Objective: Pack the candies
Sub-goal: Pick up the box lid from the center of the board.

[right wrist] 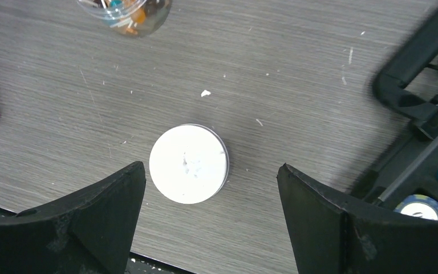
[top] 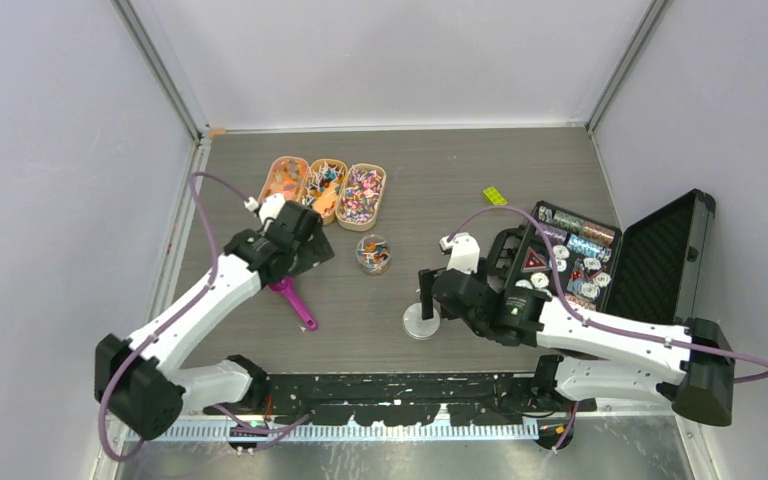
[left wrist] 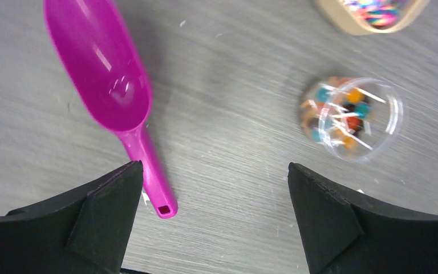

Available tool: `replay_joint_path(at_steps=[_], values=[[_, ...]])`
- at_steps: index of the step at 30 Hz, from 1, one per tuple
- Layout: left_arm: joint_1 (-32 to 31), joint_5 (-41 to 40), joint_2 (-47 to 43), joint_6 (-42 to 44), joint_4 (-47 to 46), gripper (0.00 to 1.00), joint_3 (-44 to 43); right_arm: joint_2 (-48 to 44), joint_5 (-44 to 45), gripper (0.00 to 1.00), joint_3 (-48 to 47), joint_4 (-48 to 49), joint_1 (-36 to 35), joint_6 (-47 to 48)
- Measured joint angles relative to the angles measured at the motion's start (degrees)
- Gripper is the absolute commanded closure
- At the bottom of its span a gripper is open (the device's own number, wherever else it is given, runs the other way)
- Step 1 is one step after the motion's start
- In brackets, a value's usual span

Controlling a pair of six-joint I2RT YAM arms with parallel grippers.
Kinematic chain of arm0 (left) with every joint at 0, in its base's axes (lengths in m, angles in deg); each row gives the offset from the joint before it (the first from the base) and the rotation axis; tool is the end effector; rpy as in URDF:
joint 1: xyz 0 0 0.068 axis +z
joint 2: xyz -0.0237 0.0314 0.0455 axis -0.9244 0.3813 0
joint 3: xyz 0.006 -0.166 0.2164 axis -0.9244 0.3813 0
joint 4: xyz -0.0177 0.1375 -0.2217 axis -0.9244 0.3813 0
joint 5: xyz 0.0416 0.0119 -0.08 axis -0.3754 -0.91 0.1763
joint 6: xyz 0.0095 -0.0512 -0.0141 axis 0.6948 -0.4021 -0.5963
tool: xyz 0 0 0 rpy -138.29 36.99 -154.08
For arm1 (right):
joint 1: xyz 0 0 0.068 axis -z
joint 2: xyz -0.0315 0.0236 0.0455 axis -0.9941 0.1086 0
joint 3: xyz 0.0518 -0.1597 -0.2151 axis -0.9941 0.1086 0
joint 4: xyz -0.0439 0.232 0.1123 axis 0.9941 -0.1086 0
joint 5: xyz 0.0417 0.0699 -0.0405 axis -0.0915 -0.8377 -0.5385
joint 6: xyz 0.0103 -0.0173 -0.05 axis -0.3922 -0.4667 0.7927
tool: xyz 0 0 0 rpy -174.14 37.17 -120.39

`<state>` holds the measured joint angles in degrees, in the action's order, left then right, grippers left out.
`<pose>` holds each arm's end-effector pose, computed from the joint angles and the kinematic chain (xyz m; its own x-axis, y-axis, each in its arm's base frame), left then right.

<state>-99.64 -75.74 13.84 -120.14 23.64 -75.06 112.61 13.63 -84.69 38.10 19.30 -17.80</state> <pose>0.1993 -0.1084 0.2638 -0.6760 -0.5066 -0.5352 -0.4708 0.8556 -0.2152 0.1052 0.1746 0.2550 -0.6139 -0.0913 -0.7841 -0.2704 0.9575 0.1002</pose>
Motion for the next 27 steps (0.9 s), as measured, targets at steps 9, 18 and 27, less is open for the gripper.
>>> replay_joint_path(at_steps=[9,18,27], values=[[0.0,8.3,-13.8,25.8,-3.9,0.05,-4.1,10.0,-4.3,0.10,1.3,7.0,0.0,0.5],[0.0,7.8,-29.8,43.1,-7.4,0.04,6.6,17.0,-7.8,0.10,1.3,10.1,0.0,0.9],[0.0,5.0,-33.0,48.6,-7.7,0.05,7.8,20.8,-8.6,0.10,1.3,11.0,0.0,0.9]])
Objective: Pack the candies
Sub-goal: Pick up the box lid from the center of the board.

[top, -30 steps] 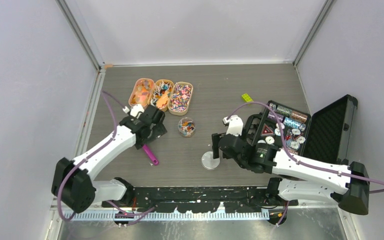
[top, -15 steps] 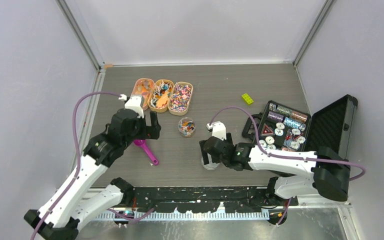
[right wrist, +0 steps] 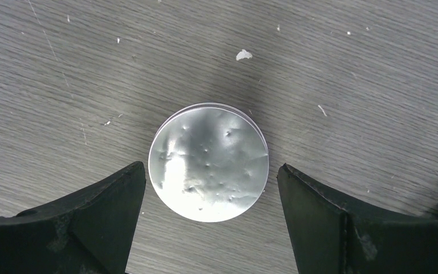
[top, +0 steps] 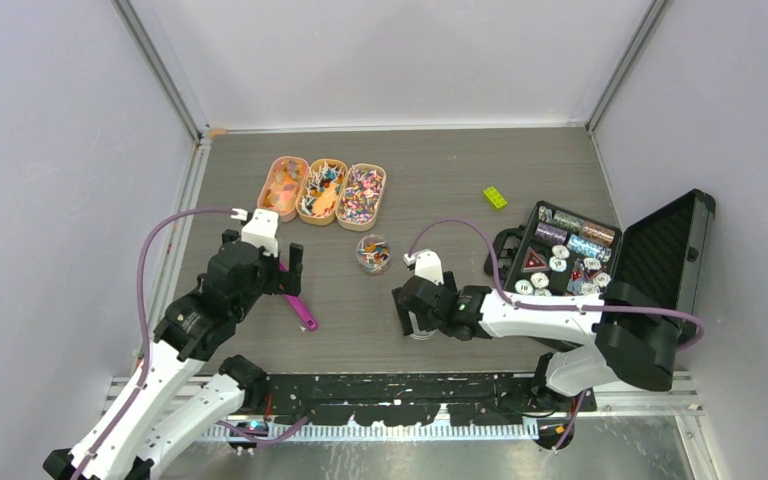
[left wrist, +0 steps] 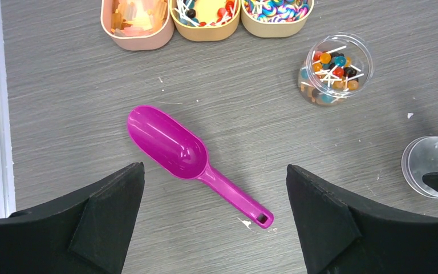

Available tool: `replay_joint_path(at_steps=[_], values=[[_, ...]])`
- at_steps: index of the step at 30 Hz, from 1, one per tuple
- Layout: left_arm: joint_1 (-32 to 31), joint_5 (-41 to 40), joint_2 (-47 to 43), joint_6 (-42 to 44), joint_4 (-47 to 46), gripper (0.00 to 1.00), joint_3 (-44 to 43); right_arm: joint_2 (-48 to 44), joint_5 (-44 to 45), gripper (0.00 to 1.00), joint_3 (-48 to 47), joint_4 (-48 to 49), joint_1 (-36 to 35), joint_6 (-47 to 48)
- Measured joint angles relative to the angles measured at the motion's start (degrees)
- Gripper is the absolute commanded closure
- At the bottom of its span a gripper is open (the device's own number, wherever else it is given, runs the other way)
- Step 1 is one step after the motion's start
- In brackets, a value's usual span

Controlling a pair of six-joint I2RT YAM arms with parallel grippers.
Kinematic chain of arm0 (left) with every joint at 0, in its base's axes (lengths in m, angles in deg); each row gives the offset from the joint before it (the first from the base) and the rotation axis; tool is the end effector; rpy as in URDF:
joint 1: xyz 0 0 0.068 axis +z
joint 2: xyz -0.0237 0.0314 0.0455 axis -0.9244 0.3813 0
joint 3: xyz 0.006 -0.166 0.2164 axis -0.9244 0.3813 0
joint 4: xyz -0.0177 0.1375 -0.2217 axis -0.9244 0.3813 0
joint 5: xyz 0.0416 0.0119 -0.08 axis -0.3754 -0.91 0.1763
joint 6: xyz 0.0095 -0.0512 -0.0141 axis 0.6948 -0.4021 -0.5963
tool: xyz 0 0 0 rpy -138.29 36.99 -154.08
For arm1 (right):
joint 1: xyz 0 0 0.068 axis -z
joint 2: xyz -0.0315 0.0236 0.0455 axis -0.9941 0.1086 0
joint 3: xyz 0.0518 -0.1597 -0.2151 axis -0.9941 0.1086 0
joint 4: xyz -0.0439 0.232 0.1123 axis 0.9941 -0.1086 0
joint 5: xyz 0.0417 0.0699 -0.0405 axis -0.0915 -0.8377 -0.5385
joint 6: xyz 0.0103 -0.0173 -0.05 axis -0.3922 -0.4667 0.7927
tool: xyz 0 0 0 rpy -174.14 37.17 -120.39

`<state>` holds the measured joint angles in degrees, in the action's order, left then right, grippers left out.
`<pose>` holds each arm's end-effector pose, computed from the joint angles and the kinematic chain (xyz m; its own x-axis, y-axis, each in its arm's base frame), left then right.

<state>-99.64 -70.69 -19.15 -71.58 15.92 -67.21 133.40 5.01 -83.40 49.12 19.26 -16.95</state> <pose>0.1149 -0.0591 0.3209 -0.4631 0.0884 -0.8819 0.1977 0.9802 -0.0055 0.1238 0.2247 0.1813 -0.7297 -0.2546 -0.6346 -0.3550 0.9343 0.0335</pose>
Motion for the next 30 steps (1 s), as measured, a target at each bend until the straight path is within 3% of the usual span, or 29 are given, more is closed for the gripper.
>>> replay_joint_path(at_steps=[22,30], values=[[0.0,-0.3,0.6,1.6,0.2,0.05,0.0,4.2,-1.3,0.10,0.5,4.3,0.0,0.3],[0.0,-0.3,0.6,1.6,0.2,0.05,0.0,4.9,-0.5,0.10,-0.7,1.5,-0.1,0.8]])
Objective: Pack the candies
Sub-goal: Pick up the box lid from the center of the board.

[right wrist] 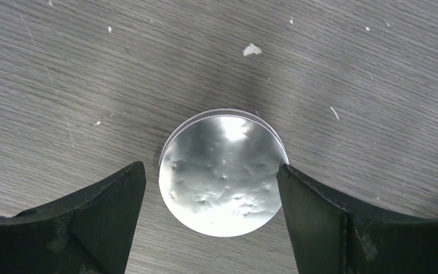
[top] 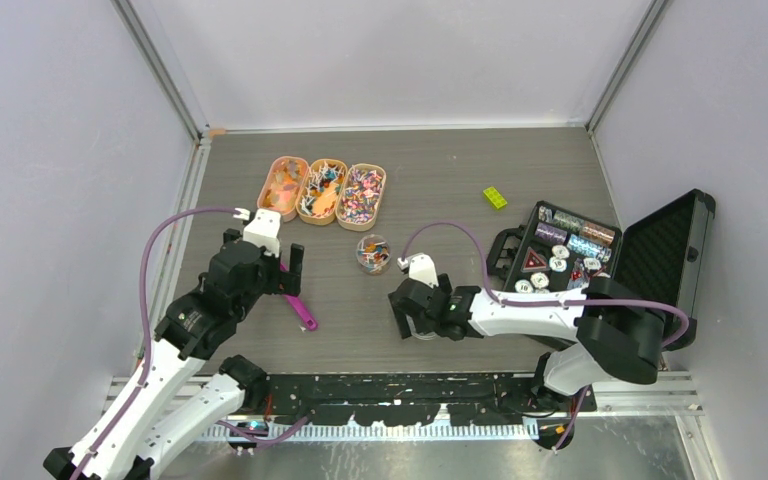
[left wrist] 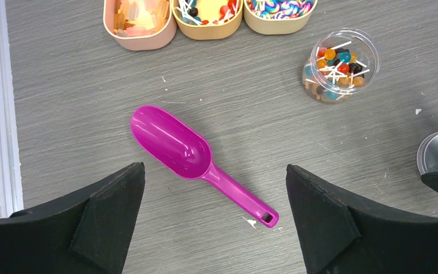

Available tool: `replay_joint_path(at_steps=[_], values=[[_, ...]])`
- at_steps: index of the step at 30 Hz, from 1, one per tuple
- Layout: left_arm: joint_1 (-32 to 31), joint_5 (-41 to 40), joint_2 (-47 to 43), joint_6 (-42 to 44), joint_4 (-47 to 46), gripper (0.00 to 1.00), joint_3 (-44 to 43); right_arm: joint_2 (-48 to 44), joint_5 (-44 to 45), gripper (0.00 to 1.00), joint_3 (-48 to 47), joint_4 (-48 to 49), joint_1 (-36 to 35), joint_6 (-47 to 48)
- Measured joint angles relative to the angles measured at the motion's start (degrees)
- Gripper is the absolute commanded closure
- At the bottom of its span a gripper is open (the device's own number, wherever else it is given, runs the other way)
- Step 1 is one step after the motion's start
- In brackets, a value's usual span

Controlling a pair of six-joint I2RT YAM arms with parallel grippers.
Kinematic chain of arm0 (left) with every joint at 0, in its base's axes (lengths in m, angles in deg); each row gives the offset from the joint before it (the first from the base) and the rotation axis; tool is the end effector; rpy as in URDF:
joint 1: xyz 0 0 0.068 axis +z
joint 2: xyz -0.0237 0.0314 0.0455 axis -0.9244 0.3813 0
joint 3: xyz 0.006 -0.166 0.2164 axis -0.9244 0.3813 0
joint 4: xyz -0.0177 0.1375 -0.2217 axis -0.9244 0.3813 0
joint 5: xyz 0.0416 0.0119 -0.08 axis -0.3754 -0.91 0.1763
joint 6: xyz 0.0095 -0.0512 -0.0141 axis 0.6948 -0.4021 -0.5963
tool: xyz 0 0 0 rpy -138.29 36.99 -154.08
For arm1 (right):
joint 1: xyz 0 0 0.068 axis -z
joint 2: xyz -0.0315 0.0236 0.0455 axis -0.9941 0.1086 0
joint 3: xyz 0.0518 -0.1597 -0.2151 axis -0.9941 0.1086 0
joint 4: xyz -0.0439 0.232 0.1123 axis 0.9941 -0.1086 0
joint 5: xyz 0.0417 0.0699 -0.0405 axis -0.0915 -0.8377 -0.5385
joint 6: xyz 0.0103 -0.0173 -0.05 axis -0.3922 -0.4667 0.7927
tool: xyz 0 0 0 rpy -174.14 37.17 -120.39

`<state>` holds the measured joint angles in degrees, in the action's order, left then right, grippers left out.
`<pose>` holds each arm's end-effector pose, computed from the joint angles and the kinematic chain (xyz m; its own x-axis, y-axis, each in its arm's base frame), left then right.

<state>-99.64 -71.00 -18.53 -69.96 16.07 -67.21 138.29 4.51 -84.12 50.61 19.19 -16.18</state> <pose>0.1168 -0.0600 0.3195 -0.4666 0.1222 -0.8760 0.2064 0.9781 0.0265 0.1276 0.2341 0.1656 -0.7399 -0.2954 -0.6043 -0.3697 0.9291 -0.0015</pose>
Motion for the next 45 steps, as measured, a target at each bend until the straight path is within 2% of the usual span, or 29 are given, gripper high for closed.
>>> replay_joint_path(at_steps=[9,22,29,36,39,45], values=[[0.0,0.0,0.0,0.0,0.0,0.05,0.0,-1.4,1.0,0.10,-0.3,-4.7,0.0,0.3],[0.0,0.1,-0.2,0.2,0.0,0.05,0.0,-1.6,0.4,0.10,1.1,-3.1,0.0,0.1],[0.0,0.1,-0.3,0.2,0.0,0.06,0.0,-1.4,0.7,0.17,1.1,-2.7,0.0,0.2],[0.0,-0.2,-2.1,0.2,0.0,0.06,0.0,-1.4,0.6,0.19,0.3,-3.8,-0.2,0.6],[0.0,-0.2,-3.1,0.2,0.0,0.06,0.0,-1.8,0.6,0.13,-0.3,-4.6,-0.2,0.7],[0.0,-0.6,-4.4,0.2,-0.1,0.06,0.0,-2.6,0.9,0.12,-0.5,-5.0,-0.2,0.6]])
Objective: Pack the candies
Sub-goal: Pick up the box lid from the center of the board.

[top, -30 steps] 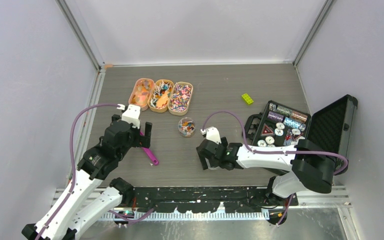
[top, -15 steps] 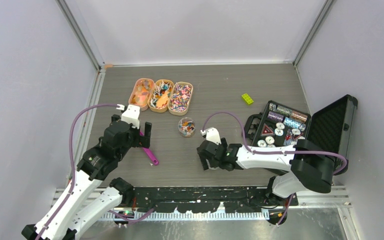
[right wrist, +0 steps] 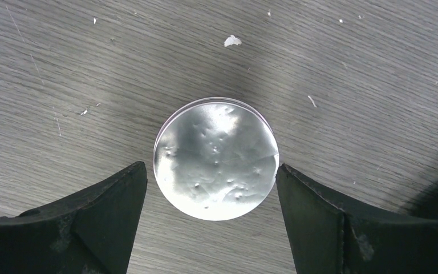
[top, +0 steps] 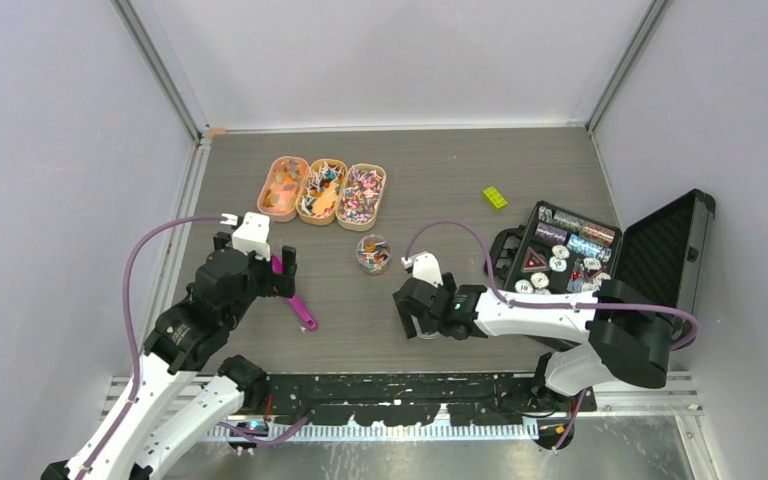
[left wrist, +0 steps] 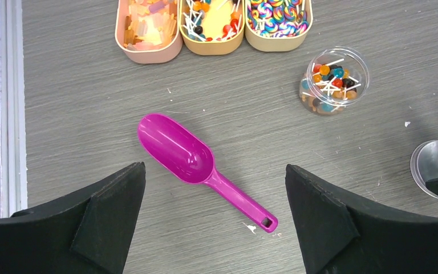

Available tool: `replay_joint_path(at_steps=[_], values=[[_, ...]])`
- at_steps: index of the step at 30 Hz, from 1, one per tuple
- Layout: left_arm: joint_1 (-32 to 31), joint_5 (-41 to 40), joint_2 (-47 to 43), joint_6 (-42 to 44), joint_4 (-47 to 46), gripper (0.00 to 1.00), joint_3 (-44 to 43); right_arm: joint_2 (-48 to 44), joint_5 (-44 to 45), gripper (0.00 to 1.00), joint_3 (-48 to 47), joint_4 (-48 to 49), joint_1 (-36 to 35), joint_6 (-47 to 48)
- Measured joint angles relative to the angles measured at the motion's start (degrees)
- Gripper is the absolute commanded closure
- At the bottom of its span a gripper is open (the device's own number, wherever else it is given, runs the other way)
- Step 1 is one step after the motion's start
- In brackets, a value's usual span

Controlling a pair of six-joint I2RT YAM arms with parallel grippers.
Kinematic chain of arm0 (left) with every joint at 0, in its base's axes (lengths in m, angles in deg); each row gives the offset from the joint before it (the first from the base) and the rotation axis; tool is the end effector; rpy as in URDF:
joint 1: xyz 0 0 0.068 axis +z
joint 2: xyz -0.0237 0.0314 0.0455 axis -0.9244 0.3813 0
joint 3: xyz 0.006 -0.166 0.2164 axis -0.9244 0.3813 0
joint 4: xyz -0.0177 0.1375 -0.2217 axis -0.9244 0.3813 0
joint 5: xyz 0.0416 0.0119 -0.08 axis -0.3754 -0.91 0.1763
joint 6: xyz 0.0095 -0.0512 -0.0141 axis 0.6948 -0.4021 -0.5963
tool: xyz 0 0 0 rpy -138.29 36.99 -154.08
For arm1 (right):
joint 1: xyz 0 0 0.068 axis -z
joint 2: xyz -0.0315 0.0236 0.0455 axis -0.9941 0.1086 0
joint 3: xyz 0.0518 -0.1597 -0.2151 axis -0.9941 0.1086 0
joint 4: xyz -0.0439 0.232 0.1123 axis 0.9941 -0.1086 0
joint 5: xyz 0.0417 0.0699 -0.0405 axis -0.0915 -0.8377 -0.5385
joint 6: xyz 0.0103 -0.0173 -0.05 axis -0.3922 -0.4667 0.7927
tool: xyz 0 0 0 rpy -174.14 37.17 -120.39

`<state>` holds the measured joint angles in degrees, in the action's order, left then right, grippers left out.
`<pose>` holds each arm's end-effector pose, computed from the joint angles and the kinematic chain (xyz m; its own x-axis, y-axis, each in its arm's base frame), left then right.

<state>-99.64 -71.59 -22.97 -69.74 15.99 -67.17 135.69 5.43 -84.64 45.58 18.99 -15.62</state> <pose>0.1032 -0.0511 0.3274 -0.4053 0.0886 -0.9099 0.1980 0.9802 0.0073 0.1233 0.2261 0.1749 -0.7384 -0.3231 -0.5919 -0.3732 0.9269 -0.0404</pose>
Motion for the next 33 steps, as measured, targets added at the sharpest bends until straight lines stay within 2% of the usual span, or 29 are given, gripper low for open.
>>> replay_joint_path(at_steps=[12,14,15,27,33], values=[[0.0,0.0,0.0,0.0,0.0,0.06,0.2,0.0,2.8,0.12,0.6,-0.8,0.0,-2.3],[0.0,0.0,0.0,0.0,0.0,0.06,0.2,0.0,2.8,0.02,0.6,-0.9,0.0,-2.3],[0.0,0.0,0.0,0.0,0.0,0.06,0.2,0.0,2.7,0.01,0.6,-0.9,0.0,-2.4],[0.0,0.0,0.3,0.0,0.0,0.06,0.3,0.2,1.1,0.01,0.5,-0.7,0.0,-4.9],[0.0,0.0,0.3,0.0,0.0,0.06,0.3,3.1,0.9,0.03,0.4,-0.6,0.0,-4.8]])
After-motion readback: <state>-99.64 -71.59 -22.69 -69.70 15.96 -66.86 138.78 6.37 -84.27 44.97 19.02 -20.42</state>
